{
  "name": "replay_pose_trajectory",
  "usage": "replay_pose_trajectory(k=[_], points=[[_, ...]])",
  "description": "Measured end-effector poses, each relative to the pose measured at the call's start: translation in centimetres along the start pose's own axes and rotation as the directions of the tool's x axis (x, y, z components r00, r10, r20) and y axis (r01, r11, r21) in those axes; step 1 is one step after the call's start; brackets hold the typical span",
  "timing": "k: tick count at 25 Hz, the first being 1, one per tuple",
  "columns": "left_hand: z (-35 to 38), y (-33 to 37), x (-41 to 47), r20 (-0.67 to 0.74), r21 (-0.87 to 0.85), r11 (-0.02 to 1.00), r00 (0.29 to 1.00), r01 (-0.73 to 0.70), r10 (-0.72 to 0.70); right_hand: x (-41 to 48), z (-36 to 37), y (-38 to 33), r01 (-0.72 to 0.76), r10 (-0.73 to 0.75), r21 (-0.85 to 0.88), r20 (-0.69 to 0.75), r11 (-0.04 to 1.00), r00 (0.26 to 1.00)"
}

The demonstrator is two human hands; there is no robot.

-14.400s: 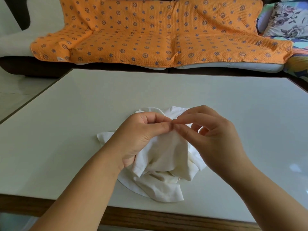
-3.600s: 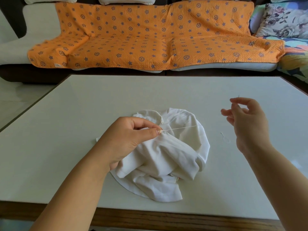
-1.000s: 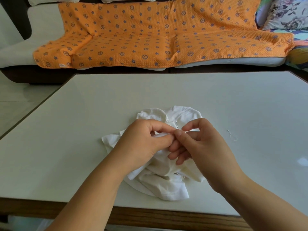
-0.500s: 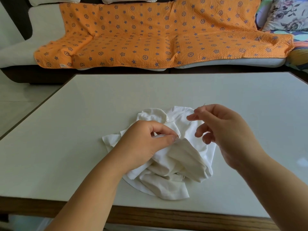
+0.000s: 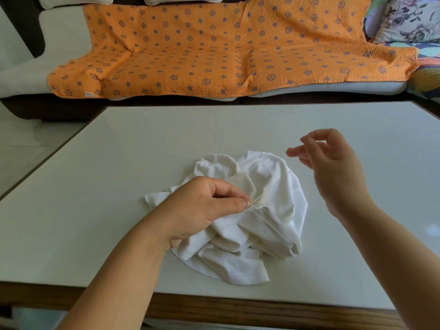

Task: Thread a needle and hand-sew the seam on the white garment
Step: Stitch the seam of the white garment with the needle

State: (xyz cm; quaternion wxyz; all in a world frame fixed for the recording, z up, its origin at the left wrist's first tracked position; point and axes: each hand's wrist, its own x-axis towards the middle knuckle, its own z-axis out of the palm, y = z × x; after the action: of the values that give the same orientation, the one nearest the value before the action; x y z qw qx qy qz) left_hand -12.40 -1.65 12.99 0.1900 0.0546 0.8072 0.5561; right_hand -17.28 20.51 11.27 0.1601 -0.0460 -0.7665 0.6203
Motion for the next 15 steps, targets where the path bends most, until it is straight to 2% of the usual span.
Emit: replay_pose_trajectory(k=[2,5,15], points=[[-0.2,0.0,-0.1,0.014,-0.010,1.000,1.000,0.010,-0.009,0.5,-0.4,0.5,0.046,-0.054,-0.156,-0.044,0.987,0.998],[-0.6,-0.1,0.0,0.018,-0.026,1.000,1.000,0.012,-0.012,1.4,-1.3,1.0,0.062,-0.089,-0.251,-0.098,0.966,0.991],[-1.6,-0.3,-0.1,0.030,-0.185,0.982,0.999,0.036,-0.031,2.7,-2.6,2.8,-0.031,-0.004,-0.344,-0.102,0.938,0.995]])
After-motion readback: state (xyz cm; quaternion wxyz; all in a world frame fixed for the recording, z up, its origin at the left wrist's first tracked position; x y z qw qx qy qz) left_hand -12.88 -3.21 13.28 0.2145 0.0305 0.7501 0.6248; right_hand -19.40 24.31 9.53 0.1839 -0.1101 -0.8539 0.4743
